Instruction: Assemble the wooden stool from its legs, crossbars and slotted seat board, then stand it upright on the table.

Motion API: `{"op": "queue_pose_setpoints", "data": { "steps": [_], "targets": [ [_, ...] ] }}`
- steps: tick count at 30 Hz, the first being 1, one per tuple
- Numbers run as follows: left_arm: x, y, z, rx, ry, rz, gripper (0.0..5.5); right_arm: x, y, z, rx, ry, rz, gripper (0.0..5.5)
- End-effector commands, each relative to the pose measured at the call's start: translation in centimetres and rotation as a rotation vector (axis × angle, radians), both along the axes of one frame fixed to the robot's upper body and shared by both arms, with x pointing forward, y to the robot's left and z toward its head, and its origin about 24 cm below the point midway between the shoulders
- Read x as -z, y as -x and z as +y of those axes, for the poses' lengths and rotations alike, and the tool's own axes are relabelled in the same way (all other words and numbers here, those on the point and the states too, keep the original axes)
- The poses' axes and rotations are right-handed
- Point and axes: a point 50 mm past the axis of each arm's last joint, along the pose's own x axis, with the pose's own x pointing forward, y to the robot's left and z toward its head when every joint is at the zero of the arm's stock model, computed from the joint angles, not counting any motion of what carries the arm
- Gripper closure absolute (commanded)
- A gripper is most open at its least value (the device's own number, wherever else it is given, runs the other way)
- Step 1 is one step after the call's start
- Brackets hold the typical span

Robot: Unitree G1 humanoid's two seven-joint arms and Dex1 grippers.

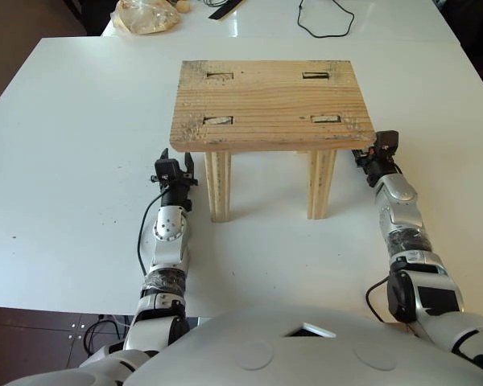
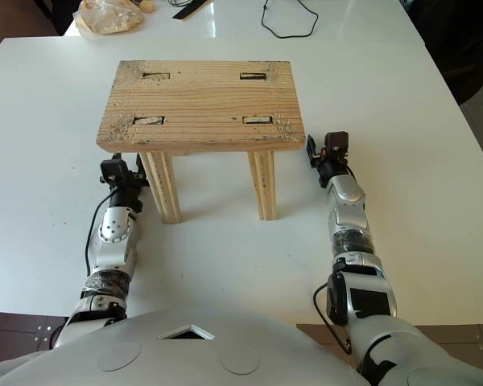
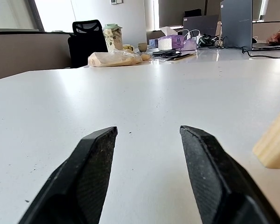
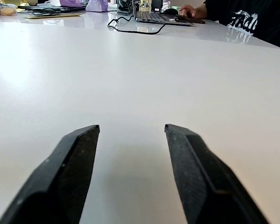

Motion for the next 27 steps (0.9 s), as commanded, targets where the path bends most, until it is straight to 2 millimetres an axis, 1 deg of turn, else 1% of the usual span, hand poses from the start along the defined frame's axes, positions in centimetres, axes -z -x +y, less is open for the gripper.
{"op": "queue_pose_setpoints", "data": {
  "steps": [1,4,7,9,12,15,17,19,22,25,27],
  "targets": [
    [0.7,0.0,-0.9,-0.006,0.019,0.019,3.00,-0.9,-1.3,-0.5,0.061,-0.029,0.000,2.92],
    [1.0,0.0,-1.7,0.014,0.021,0.028,3.00,-0.6,-1.7,-1.0,0.175,-0.029,0.050,2.92],
    [0.9,-0.2,-1.7,0.016,0.011,0.029,3.00,-1.1,-2.6,-0.5,0.276,0.013,0.066,2.92],
    [0.8,-0.4,-1.2,0.012,0.001,0.029,3.00,-2.2,-3.9,0.8,0.323,0.029,0.056,2.92],
    [0.6,-0.8,-1.2,0.028,-0.018,0.027,3.00,-4.0,-5.5,3.9,0.329,0.007,-0.013,2.92],
    [0.4,-1.1,-1.3,0.068,-0.044,0.026,3.00,-5.0,-5.8,6.0,0.364,-0.082,-0.080,2.92],
    [0.4,-0.8,-1.0,0.075,-0.046,0.033,3.00,-4.7,-5.7,7.2,0.343,-0.125,-0.062,2.92],
    [0.7,-0.4,-0.5,0.080,-0.055,0.050,3.00,-4.8,-5.7,7.3,0.345,-0.136,-0.070,2.92],
    [1.1,0.0,0.2,0.073,-0.064,0.071,3.00,-4.9,-5.9,6.9,0.354,-0.146,-0.076,2.92],
    [0.7,-0.7,0.3,0.081,-0.066,0.060,3.00,-4.5,-5.9,7.2,0.334,-0.157,-0.042,2.92],
    [0.4,-1.0,0.4,0.078,-0.061,0.049,3.00,-3.9,-5.8,7.4,0.315,-0.218,0.004,2.92]
  ]
}}
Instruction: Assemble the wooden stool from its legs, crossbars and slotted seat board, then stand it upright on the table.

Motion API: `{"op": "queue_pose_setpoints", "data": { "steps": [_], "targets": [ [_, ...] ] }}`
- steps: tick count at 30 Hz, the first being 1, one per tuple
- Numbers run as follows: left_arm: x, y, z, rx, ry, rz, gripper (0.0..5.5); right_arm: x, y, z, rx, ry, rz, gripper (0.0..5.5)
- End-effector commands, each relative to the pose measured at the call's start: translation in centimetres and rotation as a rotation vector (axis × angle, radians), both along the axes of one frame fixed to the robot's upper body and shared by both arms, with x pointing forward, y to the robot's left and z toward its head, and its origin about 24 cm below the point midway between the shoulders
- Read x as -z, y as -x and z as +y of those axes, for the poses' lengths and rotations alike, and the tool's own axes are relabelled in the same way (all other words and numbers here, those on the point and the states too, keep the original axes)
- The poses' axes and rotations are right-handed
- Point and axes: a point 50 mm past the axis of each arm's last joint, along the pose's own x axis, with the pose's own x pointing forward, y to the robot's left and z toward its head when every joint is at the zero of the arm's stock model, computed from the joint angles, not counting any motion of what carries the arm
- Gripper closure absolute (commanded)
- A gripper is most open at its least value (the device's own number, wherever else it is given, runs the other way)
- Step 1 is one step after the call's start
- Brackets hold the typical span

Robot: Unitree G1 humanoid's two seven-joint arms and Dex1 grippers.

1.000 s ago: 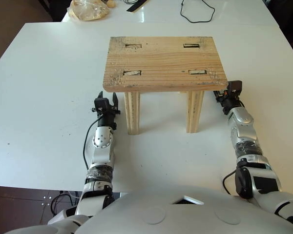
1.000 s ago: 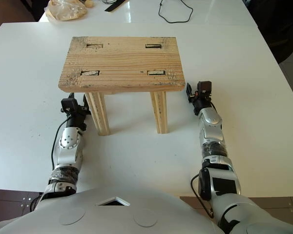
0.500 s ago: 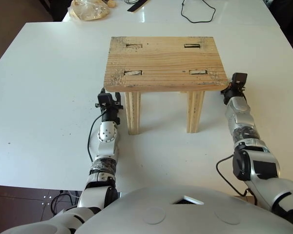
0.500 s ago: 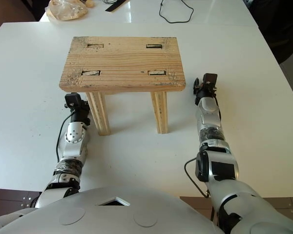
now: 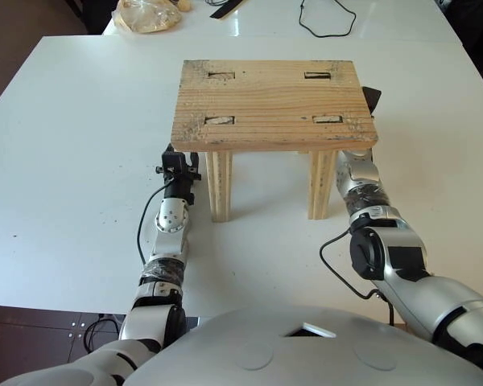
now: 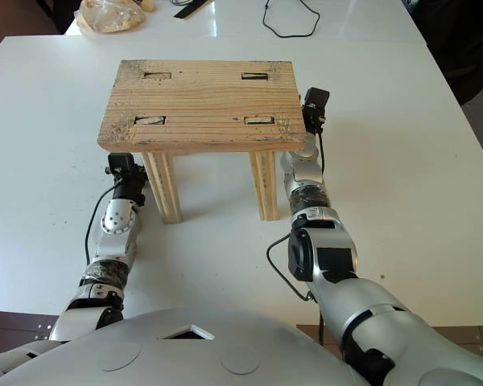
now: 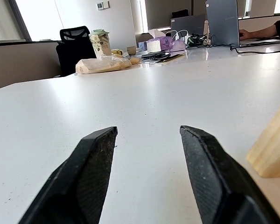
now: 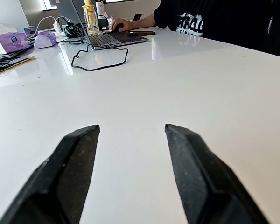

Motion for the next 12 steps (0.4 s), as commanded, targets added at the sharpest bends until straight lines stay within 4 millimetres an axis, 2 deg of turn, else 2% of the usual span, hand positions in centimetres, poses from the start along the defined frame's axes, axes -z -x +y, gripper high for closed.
{"op": "queue_pose_setpoints", "data": {
  "steps": [1,3,7,12],
  "targets": [
    [0.5,0.0,0.5,-0.008,0.009,0.033,3.00,0.6,-0.3,0.7,-0.051,-0.114,0.059,2.92],
    [0.5,-0.3,0.4,-0.004,0.013,0.035,3.00,0.8,-0.3,0.7,-0.060,-0.128,0.075,2.92],
    [0.3,-0.9,0.0,0.018,0.015,0.029,3.00,-0.4,-0.3,0.2,-0.015,-0.025,-0.017,2.92],
    [0.7,-0.7,0.3,0.042,0.022,0.044,3.00,0.8,-0.2,-0.1,0.026,-0.119,0.083,2.92]
  ]
}}
